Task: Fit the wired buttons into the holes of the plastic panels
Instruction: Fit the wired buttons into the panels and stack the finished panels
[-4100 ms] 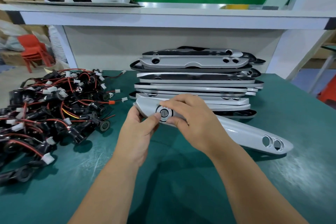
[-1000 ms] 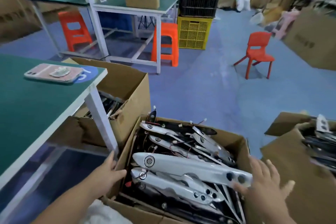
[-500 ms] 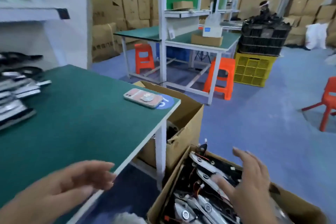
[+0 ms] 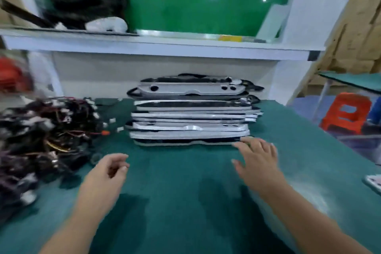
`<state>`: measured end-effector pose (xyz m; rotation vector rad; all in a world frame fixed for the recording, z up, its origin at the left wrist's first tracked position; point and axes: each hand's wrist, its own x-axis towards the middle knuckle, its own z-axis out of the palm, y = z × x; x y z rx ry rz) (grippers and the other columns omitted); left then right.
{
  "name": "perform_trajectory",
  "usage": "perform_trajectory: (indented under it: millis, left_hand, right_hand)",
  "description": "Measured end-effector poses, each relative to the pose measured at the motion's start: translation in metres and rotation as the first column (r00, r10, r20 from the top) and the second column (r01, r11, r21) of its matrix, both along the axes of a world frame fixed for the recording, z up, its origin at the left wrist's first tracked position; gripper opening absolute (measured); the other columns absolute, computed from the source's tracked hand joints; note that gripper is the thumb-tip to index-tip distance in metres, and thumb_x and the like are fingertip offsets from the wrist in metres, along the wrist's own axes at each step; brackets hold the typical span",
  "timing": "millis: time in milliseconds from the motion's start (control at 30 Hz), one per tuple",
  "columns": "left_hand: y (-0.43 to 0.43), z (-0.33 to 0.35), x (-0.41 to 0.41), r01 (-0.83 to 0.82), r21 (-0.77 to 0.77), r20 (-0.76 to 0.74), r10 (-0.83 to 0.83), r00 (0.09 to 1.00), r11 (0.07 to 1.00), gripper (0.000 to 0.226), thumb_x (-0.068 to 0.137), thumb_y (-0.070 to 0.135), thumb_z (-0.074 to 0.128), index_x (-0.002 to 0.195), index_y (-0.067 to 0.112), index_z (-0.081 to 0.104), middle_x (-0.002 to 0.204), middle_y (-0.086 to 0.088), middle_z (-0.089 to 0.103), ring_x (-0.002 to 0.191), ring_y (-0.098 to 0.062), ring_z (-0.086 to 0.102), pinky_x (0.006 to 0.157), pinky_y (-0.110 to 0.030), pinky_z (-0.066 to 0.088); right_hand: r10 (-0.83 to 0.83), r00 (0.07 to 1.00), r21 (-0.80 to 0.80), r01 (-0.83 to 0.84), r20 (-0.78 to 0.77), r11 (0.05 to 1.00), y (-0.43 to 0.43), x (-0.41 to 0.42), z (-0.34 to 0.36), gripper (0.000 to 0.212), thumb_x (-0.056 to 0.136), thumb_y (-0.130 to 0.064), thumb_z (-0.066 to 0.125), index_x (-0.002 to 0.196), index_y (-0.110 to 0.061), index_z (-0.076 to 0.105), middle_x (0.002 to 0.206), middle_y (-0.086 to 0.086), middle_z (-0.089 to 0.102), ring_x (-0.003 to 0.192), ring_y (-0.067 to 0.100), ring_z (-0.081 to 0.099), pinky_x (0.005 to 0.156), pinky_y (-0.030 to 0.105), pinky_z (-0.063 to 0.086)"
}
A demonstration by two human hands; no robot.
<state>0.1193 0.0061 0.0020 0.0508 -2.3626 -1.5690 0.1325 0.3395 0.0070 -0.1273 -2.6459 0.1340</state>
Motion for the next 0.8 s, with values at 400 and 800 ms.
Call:
perform_trajectory:
  millis: [400, 800]
  left_hand:
    - [-0.006, -0.014, -0.011, 0.025, -0.170, 0.180, 0.006, 0.984, 0.985, 0.030, 0.088, 0.021, 0.061, 0.089, 0.050, 0.053, 0.080, 0.022, 0.065, 0.075, 0.010, 0.056, 0.063, -0.009, 0.037]
    - [-0.008, -0.020, -0.015, 0.051, -0.179, 0.171, -0.020, 0.985, 0.982, 0.026, 0.089, 0.022, 0.060, 0.089, 0.048, 0.054, 0.082, 0.019, 0.065, 0.078, 0.012, 0.054, 0.061, -0.011, 0.036]
  right_hand:
    - [0.118, 0.959, 0.188, -0.169, 0.259, 0.967, -0.078, -0.137, -0.009, 0.054, 0.092, -0.052, 0.043, 0.141, -0.041, 0.023, 0.140, -0.012, 0.035, 0.131, 0.017, 0.028, 0.109, 0.062, 0.010]
    - [0.303, 0.923, 0.115, -0.336, 0.237, 0.935, -0.067, -0.127, 0.000, 0.015, 0.096, -0.043, 0.040, 0.101, -0.032, 0.050, 0.106, -0.014, 0.054, 0.113, 0.011, 0.045, 0.104, 0.038, 0.020]
